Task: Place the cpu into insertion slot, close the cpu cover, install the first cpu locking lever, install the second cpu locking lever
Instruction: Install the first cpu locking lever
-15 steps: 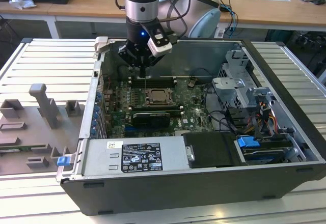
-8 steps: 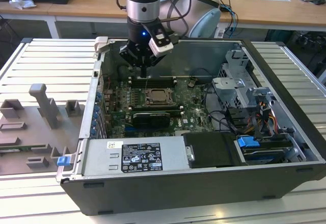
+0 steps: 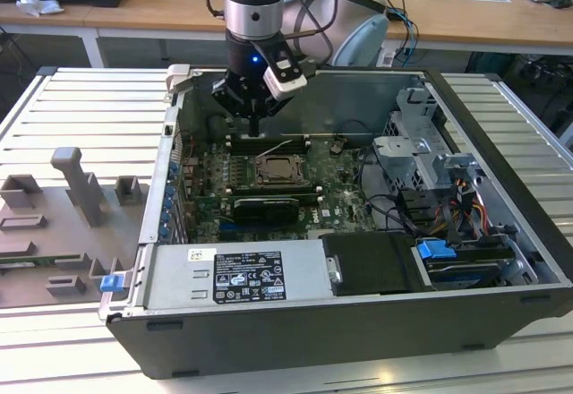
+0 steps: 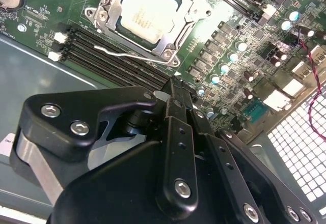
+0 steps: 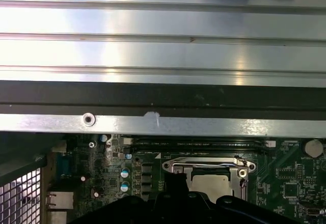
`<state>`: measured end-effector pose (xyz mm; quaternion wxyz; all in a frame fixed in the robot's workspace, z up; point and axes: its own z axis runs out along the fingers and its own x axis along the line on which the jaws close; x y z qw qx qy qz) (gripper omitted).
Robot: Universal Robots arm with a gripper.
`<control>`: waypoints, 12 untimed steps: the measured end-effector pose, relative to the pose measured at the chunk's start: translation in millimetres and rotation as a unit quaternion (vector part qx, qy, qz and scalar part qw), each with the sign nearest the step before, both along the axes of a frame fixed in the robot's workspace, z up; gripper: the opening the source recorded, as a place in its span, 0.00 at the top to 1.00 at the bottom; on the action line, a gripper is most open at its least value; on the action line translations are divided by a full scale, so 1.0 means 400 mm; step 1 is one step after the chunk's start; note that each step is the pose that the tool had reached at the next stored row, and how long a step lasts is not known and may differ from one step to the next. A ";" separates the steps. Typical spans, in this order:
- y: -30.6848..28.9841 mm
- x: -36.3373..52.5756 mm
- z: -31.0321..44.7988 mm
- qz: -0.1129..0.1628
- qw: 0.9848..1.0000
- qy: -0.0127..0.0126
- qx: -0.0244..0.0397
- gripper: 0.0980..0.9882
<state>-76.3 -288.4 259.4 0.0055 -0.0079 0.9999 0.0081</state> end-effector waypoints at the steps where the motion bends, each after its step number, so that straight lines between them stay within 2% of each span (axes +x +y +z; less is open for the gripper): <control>1: 0.000 0.002 0.000 0.000 1.000 0.000 0.000 0.99; 9: 0.000 0.032 -0.007 0.000 1.000 0.000 0.000 0.99; 12: -0.001 0.040 -0.011 0.000 1.000 0.000 0.003 0.99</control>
